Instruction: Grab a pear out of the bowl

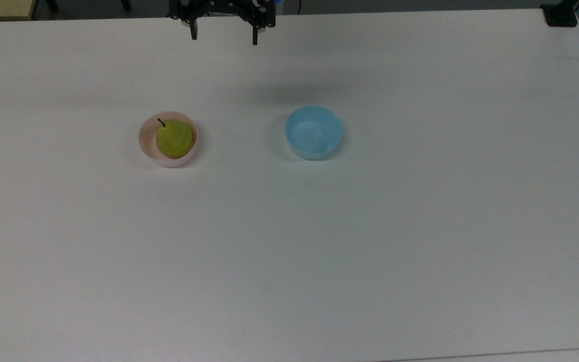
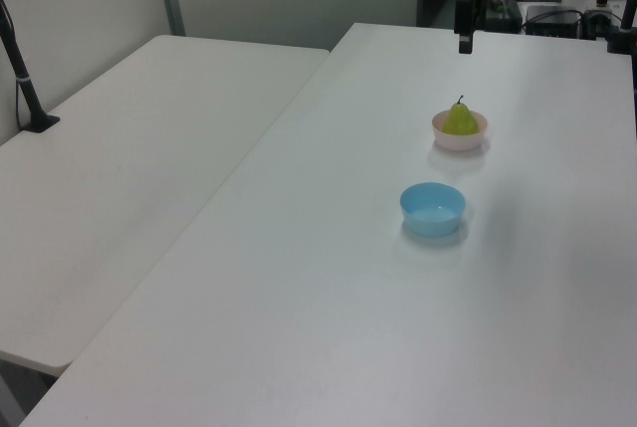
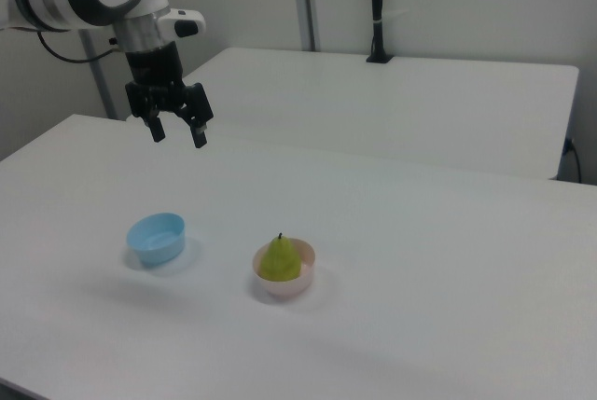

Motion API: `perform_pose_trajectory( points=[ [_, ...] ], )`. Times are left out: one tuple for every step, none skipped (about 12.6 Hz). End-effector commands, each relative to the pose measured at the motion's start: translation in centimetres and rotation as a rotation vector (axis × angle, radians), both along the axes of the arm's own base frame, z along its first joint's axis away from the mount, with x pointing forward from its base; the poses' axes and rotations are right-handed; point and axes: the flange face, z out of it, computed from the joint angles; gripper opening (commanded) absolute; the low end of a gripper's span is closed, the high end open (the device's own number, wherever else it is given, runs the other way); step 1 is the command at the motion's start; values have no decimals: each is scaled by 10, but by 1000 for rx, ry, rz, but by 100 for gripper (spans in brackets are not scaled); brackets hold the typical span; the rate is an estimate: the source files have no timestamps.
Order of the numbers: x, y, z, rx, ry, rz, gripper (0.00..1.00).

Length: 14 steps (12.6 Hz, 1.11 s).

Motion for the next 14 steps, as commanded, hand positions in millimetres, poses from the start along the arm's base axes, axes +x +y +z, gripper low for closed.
perform_pose_trajectory(
  points=[
    [-2,3,2,-2,12,9,100],
    [-2,3,2,-2,12,9,100],
    [-2,3,2,-2,12,9,100],
    [-2,3,1,-2,12,10,100],
    [-1,3,1,-1,12,9,100],
    [-1,2,1,-1,12,8,100],
    [-1,2,0,-1,14,8,100],
    [-1,1,0,-1,12,6,100],
    [-1,0,1,-1,11,6,100],
    [1,0,1,0,3,7,100],
    [2,-2,0,0,-1,9,100],
    [3,-4,0,0,-5,13,100],
    [5,-7,-1,2,-7,18,100],
    [5,-8,-2,2,-8,25,100]
  ],
)
